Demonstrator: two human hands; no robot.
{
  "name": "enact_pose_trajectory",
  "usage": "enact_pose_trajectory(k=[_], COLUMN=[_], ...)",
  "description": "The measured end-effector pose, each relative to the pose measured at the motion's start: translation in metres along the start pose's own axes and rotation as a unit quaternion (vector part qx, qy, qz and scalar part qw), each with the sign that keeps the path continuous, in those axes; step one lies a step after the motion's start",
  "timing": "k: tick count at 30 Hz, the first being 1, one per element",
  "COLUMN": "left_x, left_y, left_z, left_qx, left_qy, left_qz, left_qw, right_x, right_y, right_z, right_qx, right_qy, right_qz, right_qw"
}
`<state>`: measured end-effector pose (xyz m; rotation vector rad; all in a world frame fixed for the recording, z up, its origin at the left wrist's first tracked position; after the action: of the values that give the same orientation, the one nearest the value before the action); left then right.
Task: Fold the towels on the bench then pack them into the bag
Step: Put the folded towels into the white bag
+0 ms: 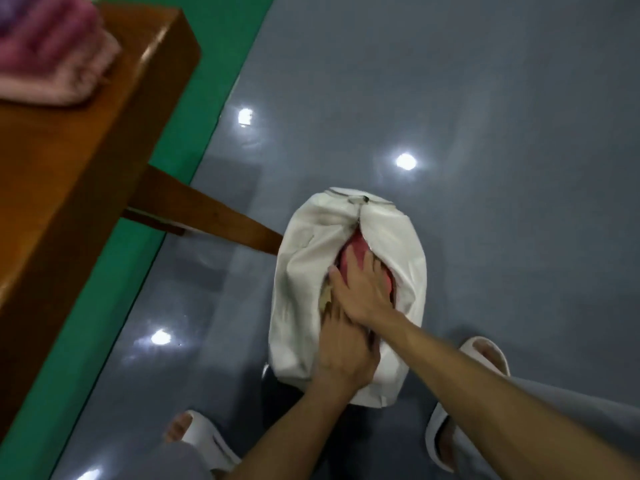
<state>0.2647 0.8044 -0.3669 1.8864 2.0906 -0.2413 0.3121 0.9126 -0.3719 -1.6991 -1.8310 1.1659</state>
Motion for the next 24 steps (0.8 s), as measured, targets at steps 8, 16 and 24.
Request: enact_pose_trajectory(k=[8,16,24], left_x=[-0.044,-0.096,-0.084], left_y=[-0.043,-0.168,-0.28], left_z=[-0.11,-0.285,-0.371], left_qx=[-0.029,-0.095,-0.177], left_qy=[0.105,0.274,0.332], left_qz=[0.042,-0.168,-0.277], left_qw=[0.993,0.942,0.884], right_x=[-0.051,-0.057,-0.013], right_y=[-0.099,-0.279,-0.42], right_z=[-0.069,-0.083,-0.073], right_qx=[0.075,0.065,0.096], right_qy=[0.037,-0.005,0.007], right_qz=[0.005,-0.154,-0.265], right_qw=[0.996,0.986,0.959])
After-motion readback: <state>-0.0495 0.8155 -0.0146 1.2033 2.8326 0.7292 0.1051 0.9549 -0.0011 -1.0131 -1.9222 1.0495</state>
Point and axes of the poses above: each hand's wrist, its own x-axis towards the middle knuckle, its own z-axis out of the palm, y = z × x, the point moved 4 cm from there along x, towards the middle knuckle, and after that the axes turned 14 degrees about x, right-handed, at the moved point
